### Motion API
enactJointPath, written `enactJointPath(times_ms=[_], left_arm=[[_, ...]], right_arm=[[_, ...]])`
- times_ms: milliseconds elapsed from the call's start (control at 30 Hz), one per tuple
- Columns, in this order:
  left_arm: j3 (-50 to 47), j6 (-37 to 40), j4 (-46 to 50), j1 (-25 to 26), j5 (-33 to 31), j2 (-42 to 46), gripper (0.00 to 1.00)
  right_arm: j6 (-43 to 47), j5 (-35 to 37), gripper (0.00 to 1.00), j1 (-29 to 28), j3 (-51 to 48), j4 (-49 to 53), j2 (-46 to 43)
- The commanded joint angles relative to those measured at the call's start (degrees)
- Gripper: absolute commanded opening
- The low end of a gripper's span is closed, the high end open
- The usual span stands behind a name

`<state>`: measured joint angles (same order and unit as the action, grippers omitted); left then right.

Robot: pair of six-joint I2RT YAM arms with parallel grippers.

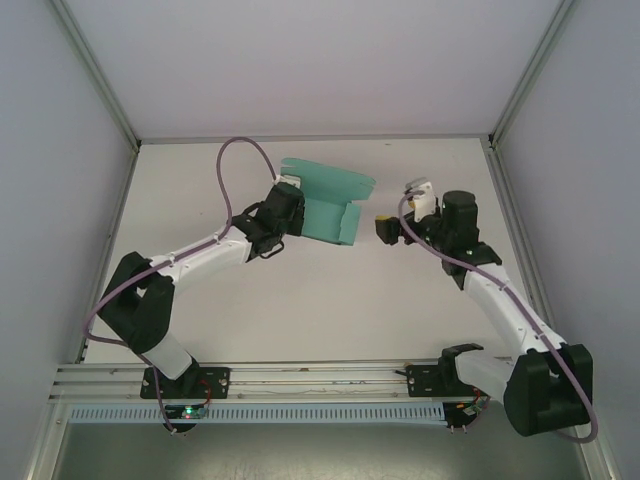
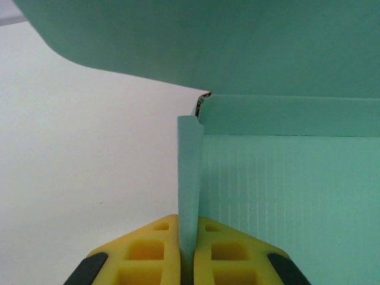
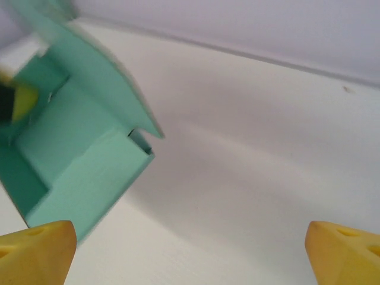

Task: Assemble paper box

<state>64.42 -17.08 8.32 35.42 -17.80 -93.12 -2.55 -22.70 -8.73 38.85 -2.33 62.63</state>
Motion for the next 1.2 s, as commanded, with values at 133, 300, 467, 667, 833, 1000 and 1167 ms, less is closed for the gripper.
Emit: enactJointPath(times_ms=[133,300,467,667,833,1000,1167], left_arm=[[4.4,-3.6,0.6,1.8,-9.6,-2.6,0.00],[4.6,-4.0,0.7,1.8,-11.1,-2.6,0.00],[6.1,-4.1,2.2,1.8,-11.7,-3.4,0.00],[5.9,-4.2,1.9,1.9,-10.7,-2.8,0.00],[6.3,-4.8,1.6,1.9,-10.8,-3.0,0.00],[7.6,-5.7,2.8,2.1,-11.5,-4.0,0.00],[8.9,-6.5,4.4,2.1,-11.9,-4.7,0.00]], right_arm=[[-33.2,-2.1,0.86,-2.1,2.4,-12.6,11.9],[-35.3,-10.7,0.76,-4.0,4.2,-18.4,20.7],[-38.1,-11.5,0.70,-6.0,3.4,-27.8,25.8],[-38.8,-13.2,0.55,-7.9,6.7,-30.7,31.8],[-39.5,-12.3,0.48,-9.4,7.0,-32.5,33.3],[-41.9,-9.1,0.50,-10.7,5.5,-34.6,34.1],[-42.7,-5.1,0.47,-11.7,3.8,-37.1,34.3]])
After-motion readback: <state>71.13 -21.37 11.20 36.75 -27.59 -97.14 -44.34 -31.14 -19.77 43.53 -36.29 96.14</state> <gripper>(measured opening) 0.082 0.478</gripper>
